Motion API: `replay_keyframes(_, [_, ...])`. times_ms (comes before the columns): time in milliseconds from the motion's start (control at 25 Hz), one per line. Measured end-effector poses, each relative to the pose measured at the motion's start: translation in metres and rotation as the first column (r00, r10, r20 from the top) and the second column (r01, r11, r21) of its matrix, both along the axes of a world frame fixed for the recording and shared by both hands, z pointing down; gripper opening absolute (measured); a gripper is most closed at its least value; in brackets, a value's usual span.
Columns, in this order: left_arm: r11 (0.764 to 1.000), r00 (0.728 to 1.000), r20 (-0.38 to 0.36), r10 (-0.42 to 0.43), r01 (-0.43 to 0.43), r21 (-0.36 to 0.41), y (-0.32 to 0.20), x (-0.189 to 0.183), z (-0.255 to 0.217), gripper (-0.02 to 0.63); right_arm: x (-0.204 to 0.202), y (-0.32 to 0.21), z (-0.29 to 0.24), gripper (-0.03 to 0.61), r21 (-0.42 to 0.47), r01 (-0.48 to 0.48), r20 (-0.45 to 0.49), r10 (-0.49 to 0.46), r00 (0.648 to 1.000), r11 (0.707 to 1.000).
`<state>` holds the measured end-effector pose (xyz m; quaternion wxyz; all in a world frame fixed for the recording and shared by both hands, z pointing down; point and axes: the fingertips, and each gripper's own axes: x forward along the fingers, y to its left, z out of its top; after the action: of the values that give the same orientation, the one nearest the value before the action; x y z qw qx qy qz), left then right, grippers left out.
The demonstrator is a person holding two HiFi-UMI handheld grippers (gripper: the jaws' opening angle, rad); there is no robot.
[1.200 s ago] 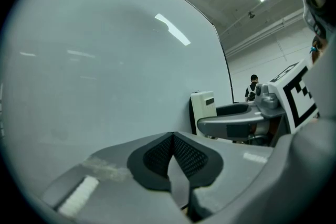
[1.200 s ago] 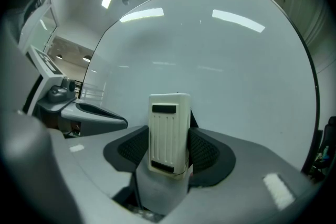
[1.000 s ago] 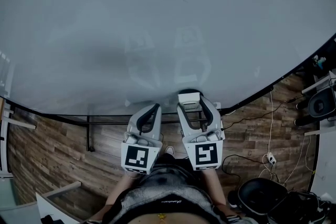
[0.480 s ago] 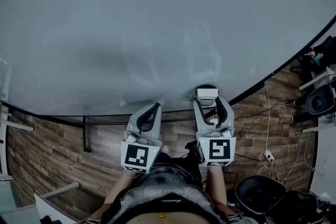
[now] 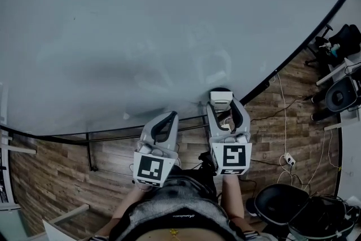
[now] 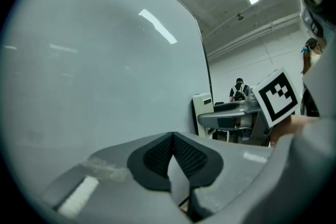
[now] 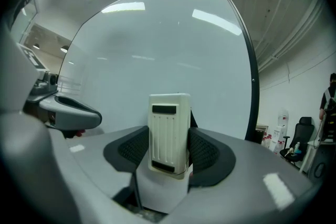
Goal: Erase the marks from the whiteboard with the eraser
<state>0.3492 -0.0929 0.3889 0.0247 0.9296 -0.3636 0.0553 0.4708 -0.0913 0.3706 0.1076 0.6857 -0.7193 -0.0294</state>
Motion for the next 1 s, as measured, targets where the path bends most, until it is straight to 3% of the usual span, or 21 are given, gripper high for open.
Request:
replay_keyframes(360, [0.998, 0.999, 0.005, 0.053, -0.053, -0.015, 0.007, 0.032, 0.002, 0.005, 0.025, 0.003, -0.023, 0.239, 0.08, -0.039, 0.049, 0.035, 0.998, 0.996])
replay_keyframes(560, [0.998, 0.997, 0.044, 0.059, -0.059, 0.016, 0.009, 0.031, 0.005, 0.005, 0.026, 0.007, -0.001, 0.238, 0.013, -0.04, 0.052, 0.04, 0.998, 0.999])
replay_keyframes(680, [0.999, 0.999, 0.034, 0.037, -0.036, -0.017, 0.01, 0.025, 0.006, 0.005, 0.023, 0.004, 0.021, 0.239, -0.029, -0.041, 0.063, 0.043, 0.997, 0.999])
replay_keyframes(1000, [1.0, 0.999, 0.049, 0.004, -0.004, -0.017, 0.013, -0.001, 0.009, 0.005, 0.011, 0.002, 0.027, 0.239, -0.05, -0.067, 0.055, 0.07, 0.996, 0.997])
